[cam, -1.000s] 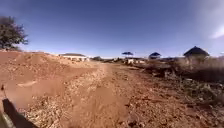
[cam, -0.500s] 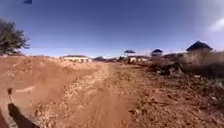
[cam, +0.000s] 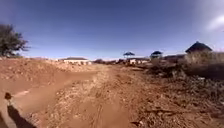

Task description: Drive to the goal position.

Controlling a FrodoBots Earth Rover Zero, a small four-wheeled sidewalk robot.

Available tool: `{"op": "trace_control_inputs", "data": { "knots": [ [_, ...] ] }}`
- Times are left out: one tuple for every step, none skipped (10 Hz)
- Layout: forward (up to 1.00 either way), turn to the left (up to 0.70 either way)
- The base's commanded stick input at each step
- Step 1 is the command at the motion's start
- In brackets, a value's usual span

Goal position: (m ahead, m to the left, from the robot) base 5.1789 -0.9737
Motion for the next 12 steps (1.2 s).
{"op": "trace_control_inputs", "data": {
  "knots": [
    [0.5,0.0],
    [0.5,0.0],
    [0.5,0.0],
    [0.5,0.0],
    [0.5,0.0],
    [0.5,0.0],
    [0.5,0.0],
    [0.5,0.0],
    [0.5,0.0],
    [0.5,0.0],
    [0.5,0.0],
    [0.5,0.0]
  ]
}}
